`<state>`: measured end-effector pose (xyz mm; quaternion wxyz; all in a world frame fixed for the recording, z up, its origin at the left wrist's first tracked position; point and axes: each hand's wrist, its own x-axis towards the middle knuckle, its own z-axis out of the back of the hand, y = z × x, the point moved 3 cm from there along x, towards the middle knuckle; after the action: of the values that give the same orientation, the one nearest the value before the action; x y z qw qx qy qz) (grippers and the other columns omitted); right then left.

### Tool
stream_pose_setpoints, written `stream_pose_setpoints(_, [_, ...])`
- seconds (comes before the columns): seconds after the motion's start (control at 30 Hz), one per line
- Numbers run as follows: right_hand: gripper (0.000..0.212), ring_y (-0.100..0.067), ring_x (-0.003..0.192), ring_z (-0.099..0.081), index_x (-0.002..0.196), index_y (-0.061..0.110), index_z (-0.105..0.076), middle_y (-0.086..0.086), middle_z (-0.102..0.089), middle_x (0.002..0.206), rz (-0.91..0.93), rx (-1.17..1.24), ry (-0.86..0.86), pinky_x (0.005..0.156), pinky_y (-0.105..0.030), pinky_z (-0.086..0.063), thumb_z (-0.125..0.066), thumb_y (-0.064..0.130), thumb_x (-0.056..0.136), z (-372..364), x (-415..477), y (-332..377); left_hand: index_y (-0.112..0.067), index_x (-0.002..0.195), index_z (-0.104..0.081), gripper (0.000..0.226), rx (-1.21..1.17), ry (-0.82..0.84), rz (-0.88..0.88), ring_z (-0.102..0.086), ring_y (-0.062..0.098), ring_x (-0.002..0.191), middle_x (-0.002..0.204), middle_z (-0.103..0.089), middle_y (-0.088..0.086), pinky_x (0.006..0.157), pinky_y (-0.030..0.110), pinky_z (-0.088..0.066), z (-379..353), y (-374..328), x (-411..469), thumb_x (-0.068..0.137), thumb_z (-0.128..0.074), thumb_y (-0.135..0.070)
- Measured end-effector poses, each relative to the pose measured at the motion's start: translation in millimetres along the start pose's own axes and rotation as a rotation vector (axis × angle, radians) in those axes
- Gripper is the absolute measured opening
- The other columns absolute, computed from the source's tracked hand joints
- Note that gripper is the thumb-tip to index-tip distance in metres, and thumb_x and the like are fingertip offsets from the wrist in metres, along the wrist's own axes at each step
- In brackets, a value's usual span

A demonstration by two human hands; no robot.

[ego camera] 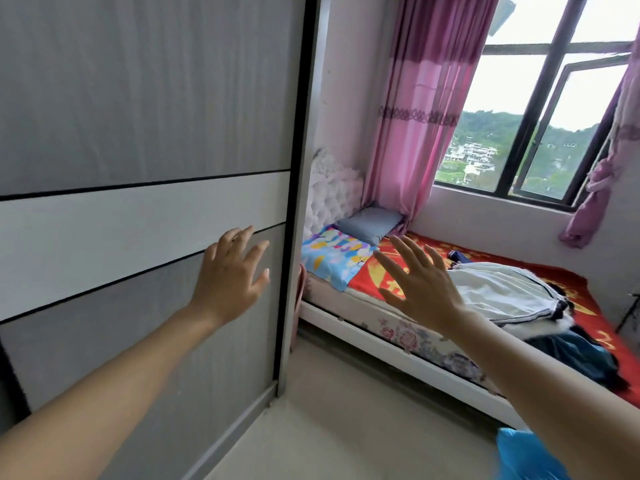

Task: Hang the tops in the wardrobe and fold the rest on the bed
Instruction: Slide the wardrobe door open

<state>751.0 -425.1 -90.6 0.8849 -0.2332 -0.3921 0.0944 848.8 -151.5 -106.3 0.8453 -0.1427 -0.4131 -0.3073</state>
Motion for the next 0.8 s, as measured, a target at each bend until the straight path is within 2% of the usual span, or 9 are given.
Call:
stream_pose_setpoints(0.17, [0.055, -0.032, 0.119, -0.052, 0.128, 0.021, -0.043, -0.018, -0.057, 0.128, 0.053, -0.055, -0.011, 0.089, -0.048, -0.048, -0.035, 0.050, 0.081, -48.5, 3.0, -45.1, -0.006, 0.104, -0.067, 0.051, 0.008, 0.039, -0.061, -0.048, 0.032, 0.109, 0.116, -0.061, 0.020, 0.078, 0.052, -0.049, -63.1, -19.6, 41.7, 0.076, -0.039, -0.037])
stream_pose_setpoints(0.23, [0.055, -0.029, 0.122, -0.040, 0.129, 0.022, -0.041, -0.019, -0.056, 0.129, 0.013, -0.041, 0.002, 0.089, -0.047, -0.049, -0.033, 0.052, 0.083, -72.8, 7.7, -70.2, -0.006, 0.105, -0.066, 0.050, 0.010, 0.035, -0.064, -0.045, 0.032, 0.109, 0.115, -0.061, 0.020, 0.078, 0.051, -0.050, -88.3, -27.3, 65.8, 0.076, -0.039, -0.037])
stream_pose_setpoints(0.33, [0.054, -0.029, 0.120, -0.041, 0.128, 0.022, -0.041, -0.019, -0.057, 0.127, 0.000, -0.013, -0.024, 0.087, -0.045, -0.050, -0.021, 0.056, 0.092, -106.0, 14.6, -98.7, -0.009, 0.110, -0.059, 0.046, 0.037, 0.028, -0.123, -0.041, 0.030, 0.111, 0.117, -0.060, 0.021, 0.079, 0.050, -0.050, -122.8, -30.6, 82.8, 0.077, -0.040, -0.036])
stream_pose_setpoints(0.37, [0.053, -0.029, 0.120, -0.041, 0.128, 0.021, -0.042, -0.019, -0.058, 0.127, -0.014, 0.006, -0.033, 0.086, -0.045, -0.051, -0.022, 0.055, 0.092, -120.7, 20.3, -110.5, -0.011, 0.112, -0.055, 0.045, 0.053, 0.038, -0.128, -0.041, 0.030, 0.111, 0.118, -0.059, 0.020, 0.079, 0.050, -0.050, -137.5, -29.1, 89.6, 0.077, -0.040, -0.036])
stream_pose_setpoints(0.47, [0.054, -0.032, 0.119, -0.042, 0.127, 0.019, -0.043, -0.022, -0.057, 0.125, -0.058, 0.077, -0.067, 0.084, -0.046, -0.051, -0.041, 0.048, 0.081, -154.6, 32.2, -126.5, -0.012, 0.112, -0.055, 0.045, 0.050, 0.063, -0.070, -0.042, 0.031, 0.111, 0.119, -0.059, 0.020, 0.078, 0.051, -0.050, -163.3, -15.0, 94.9, 0.077, -0.041, -0.036])
stream_pose_setpoints(0.6, [0.068, -0.036, 0.113, -0.058, 0.129, 0.019, -0.043, -0.022, -0.057, 0.126, -0.020, 0.144, -0.034, 0.084, -0.046, -0.051, -0.071, 0.042, 0.071, -218.0, 52.7, -130.0, -0.006, 0.106, -0.064, 0.049, 0.107, 0.104, 0.018, -0.042, 0.032, 0.109, 0.116, -0.060, 0.021, 0.076, 0.054, -0.050, -196.8, 16.8, 105.6, 0.077, -0.040, -0.036])
stream_pose_setpoints(0.8, [0.076, -0.034, 0.114, -0.059, 0.129, 0.021, -0.041, -0.020, -0.056, 0.128, 0.044, 0.227, -0.021, 0.084, -0.045, -0.052, -0.077, 0.045, 0.067, -302.3, 121.4, -114.5, -0.012, 0.110, -0.052, 0.042, 0.164, 0.036, 0.108, -0.042, 0.032, 0.110, 0.118, -0.058, 0.019, 0.074, 0.054, -0.050, -236.8, 77.5, 131.1, 0.077, -0.040, -0.035])
